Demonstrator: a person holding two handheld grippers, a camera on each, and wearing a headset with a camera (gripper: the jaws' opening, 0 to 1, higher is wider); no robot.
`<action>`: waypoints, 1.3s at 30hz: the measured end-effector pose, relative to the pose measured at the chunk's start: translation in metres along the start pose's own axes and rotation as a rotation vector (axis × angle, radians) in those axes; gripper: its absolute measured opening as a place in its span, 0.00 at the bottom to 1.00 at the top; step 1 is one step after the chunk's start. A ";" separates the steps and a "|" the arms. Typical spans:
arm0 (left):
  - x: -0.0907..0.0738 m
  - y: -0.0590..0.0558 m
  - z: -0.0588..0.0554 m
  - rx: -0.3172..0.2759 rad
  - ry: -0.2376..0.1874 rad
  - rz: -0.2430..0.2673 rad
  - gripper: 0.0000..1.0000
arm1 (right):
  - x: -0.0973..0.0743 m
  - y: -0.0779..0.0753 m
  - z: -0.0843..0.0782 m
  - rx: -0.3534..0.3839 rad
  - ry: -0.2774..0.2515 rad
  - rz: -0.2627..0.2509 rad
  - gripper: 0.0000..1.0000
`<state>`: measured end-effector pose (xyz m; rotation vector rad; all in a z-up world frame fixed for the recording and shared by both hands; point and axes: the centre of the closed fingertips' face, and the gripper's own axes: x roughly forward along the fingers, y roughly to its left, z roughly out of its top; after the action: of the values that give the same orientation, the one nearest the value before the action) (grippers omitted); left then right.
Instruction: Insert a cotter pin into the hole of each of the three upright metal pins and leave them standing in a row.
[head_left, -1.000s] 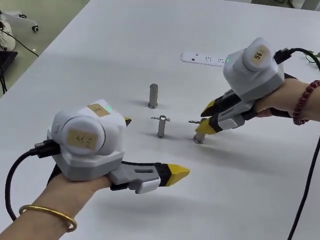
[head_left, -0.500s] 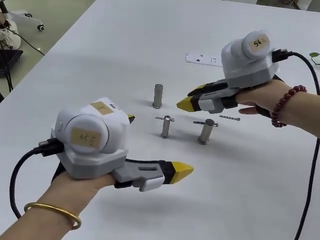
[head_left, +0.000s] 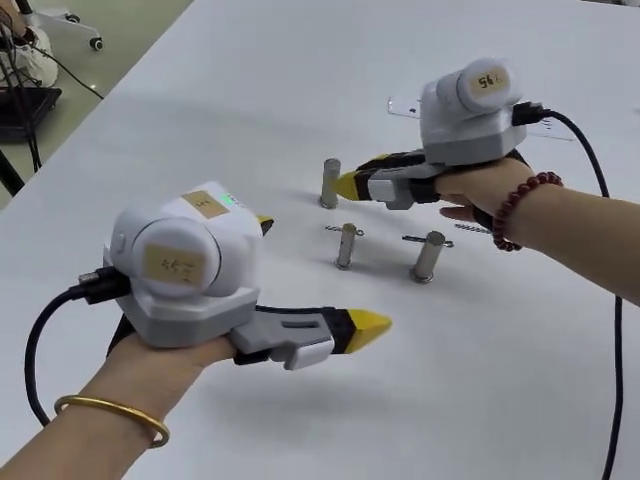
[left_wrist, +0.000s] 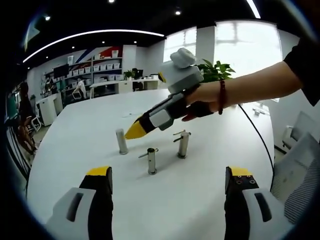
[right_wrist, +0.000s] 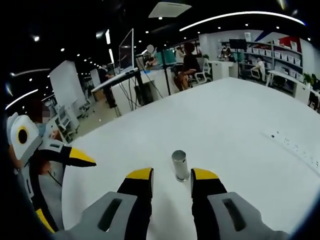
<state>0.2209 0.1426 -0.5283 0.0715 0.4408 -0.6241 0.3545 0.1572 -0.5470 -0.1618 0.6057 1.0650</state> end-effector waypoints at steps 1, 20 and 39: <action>0.000 0.000 0.000 0.001 0.000 0.000 0.93 | 0.004 -0.003 -0.002 0.003 0.001 -0.003 0.25; 0.000 0.001 0.002 -0.024 -0.015 0.002 0.90 | 0.042 -0.013 -0.008 -0.016 0.019 -0.045 0.17; 0.000 0.003 0.002 -0.031 -0.012 0.007 0.85 | 0.043 -0.020 -0.007 -0.086 0.043 -0.053 0.09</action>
<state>0.2233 0.1443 -0.5265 0.0397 0.4385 -0.6107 0.3837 0.1773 -0.5791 -0.2747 0.5914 1.0384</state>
